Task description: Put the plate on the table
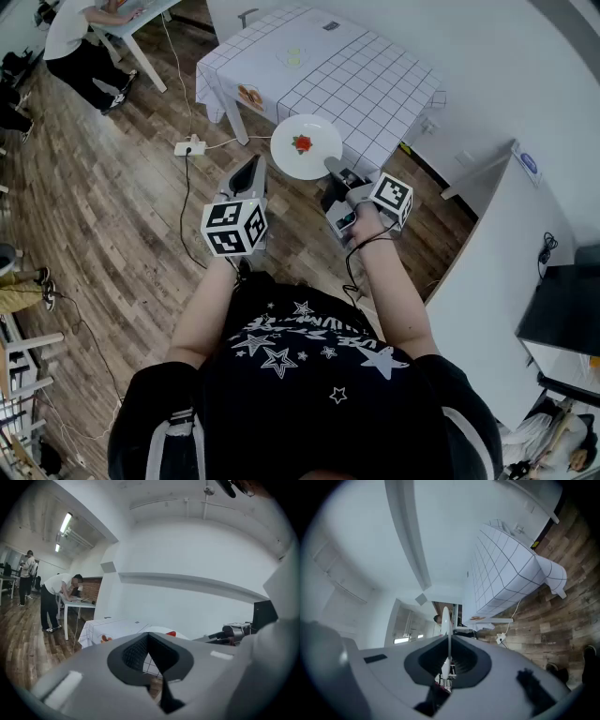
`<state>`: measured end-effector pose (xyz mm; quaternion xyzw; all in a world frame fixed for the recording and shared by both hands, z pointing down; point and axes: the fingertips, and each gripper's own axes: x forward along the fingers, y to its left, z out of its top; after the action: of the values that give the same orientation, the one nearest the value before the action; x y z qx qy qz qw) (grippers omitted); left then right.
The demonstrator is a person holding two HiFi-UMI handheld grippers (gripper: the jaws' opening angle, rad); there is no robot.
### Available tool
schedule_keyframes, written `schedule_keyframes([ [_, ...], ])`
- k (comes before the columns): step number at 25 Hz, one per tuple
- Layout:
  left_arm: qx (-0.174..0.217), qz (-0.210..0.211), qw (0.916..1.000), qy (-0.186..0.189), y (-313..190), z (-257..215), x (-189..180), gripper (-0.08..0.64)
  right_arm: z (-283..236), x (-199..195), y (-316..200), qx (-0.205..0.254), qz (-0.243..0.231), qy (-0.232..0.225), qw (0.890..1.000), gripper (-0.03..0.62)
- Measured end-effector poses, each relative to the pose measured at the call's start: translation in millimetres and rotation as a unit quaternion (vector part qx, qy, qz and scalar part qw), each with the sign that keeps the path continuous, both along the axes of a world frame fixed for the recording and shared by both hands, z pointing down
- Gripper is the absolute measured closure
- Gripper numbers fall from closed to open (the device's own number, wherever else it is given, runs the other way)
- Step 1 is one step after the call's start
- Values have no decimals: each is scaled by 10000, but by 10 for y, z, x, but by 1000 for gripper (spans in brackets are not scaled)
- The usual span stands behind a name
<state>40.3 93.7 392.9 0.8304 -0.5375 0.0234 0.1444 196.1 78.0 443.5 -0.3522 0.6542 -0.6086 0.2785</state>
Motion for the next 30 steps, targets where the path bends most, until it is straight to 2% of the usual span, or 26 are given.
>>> schedule_keyframes([
  [10,-54,16,9999,-128,94,98,17,552,173,44,86,-263,30,61,9996,571],
  [16,-61,57,9998,-191,173,142,62,552,186,25,159,-251,-42,-20,9997,571],
  [22,58,86,9988,-469,273,154,80,552,214,46,230,-230,-158,156,9995,571],
  [30,13,-139,9989,-439,353,156,-129,552,198,-99,204,-210,-434,203,9986,571],
])
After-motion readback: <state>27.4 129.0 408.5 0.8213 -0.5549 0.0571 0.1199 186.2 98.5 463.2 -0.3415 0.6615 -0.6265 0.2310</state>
